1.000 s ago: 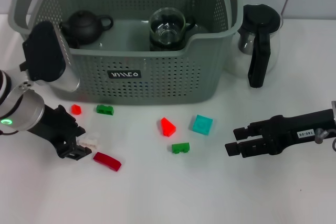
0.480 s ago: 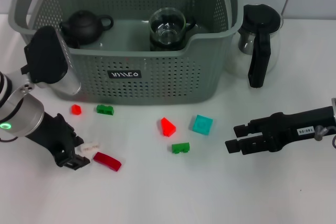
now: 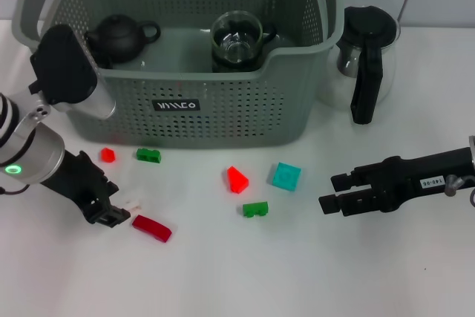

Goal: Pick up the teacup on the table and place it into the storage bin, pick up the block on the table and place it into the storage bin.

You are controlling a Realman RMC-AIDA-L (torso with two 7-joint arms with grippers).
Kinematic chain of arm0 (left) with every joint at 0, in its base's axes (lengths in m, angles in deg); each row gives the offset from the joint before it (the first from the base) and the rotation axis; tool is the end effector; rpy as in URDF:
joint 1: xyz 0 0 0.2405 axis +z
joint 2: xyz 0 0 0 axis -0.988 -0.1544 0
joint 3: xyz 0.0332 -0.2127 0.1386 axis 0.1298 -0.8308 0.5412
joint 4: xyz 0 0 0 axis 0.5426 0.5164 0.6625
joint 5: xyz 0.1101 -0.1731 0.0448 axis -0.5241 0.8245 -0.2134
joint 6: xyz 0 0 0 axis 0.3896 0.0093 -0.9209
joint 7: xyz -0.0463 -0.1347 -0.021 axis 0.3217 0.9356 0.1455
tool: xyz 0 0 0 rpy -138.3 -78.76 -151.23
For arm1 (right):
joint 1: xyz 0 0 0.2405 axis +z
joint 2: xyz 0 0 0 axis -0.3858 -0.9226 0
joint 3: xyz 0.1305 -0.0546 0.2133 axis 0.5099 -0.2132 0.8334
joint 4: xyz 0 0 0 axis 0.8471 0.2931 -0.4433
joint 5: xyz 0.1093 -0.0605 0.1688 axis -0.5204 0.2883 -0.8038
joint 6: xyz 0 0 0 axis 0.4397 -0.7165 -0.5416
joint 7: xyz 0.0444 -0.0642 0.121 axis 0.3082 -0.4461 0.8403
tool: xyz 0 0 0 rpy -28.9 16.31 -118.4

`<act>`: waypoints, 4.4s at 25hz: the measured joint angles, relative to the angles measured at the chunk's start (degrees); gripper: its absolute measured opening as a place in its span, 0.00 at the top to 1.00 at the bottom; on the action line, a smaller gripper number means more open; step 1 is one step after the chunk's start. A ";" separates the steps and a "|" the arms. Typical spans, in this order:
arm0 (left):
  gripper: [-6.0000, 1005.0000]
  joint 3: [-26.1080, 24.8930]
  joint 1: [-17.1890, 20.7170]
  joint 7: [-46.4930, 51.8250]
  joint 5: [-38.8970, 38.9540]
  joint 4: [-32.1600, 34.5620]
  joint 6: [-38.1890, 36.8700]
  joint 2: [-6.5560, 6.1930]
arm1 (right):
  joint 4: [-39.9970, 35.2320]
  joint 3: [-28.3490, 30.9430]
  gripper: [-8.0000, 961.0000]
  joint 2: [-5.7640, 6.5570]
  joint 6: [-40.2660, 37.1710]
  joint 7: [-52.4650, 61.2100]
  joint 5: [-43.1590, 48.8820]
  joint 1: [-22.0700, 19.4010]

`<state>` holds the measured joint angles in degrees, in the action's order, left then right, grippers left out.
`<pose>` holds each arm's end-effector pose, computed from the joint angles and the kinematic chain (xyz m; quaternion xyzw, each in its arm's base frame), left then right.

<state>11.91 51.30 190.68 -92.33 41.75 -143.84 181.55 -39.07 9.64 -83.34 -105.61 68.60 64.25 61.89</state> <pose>-0.2527 0.3358 0.0059 -0.9394 -0.2266 0.2161 0.1395 0.2487 0.3416 -0.0182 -0.9342 0.3423 0.0998 0.0067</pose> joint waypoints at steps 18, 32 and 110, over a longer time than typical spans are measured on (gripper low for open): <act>0.79 1.21 -0.97 2.40 -0.04 -3.49 1.52 -0.23 | 0.04 -0.03 0.26 -0.01 0.22 0.00 0.08 -0.09; 0.90 -9.12 -3.00 -0.51 3.24 5.28 -11.19 -0.95 | 0.04 -0.09 0.26 -0.01 0.18 0.00 -0.01 -0.10; 0.40 -17.98 0.77 -2.07 18.05 9.39 -23.95 -2.26 | -2.69 1.07 0.26 0.26 -10.04 -4.90 -3.07 0.18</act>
<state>-6.08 52.08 188.61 -74.28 51.14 -167.79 179.30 -41.75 10.72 -83.08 -115.64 63.70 61.18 62.07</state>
